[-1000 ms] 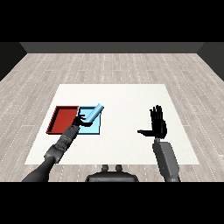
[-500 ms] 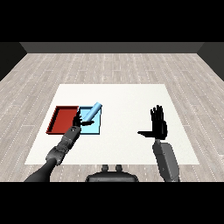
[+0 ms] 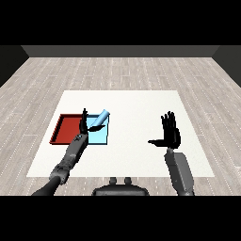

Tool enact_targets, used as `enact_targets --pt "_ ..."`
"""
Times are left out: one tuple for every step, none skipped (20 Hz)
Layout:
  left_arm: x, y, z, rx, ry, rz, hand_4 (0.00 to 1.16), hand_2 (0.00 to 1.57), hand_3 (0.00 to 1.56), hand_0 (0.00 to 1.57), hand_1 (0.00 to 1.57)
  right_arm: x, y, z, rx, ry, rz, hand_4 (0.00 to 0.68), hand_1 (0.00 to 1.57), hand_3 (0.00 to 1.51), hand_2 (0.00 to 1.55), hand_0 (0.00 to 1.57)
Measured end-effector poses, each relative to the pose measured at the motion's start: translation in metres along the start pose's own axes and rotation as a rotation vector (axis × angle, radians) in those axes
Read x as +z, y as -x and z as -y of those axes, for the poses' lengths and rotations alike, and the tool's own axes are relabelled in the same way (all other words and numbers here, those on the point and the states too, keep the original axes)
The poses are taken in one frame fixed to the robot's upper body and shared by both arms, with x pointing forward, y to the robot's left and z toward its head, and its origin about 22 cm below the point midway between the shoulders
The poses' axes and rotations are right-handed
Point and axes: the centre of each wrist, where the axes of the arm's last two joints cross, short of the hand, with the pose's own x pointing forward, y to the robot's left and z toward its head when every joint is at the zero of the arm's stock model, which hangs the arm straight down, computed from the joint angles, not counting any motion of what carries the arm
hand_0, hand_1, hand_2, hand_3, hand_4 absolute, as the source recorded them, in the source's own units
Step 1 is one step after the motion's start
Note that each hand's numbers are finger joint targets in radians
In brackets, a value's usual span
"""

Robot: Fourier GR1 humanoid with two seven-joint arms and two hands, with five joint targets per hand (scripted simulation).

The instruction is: Pick the blue can and put it in the blue box

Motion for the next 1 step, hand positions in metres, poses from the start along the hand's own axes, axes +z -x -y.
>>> enact_targets --pt "0.0038 -0.0021 0.0020 0.038 0.017 0.039 0.00 0.00 0.00 0.00 0.00 0.0013 0.0006 0.0013 0.010 0.000 -0.004 0.000 0.00 0.00 0.00 0.00"
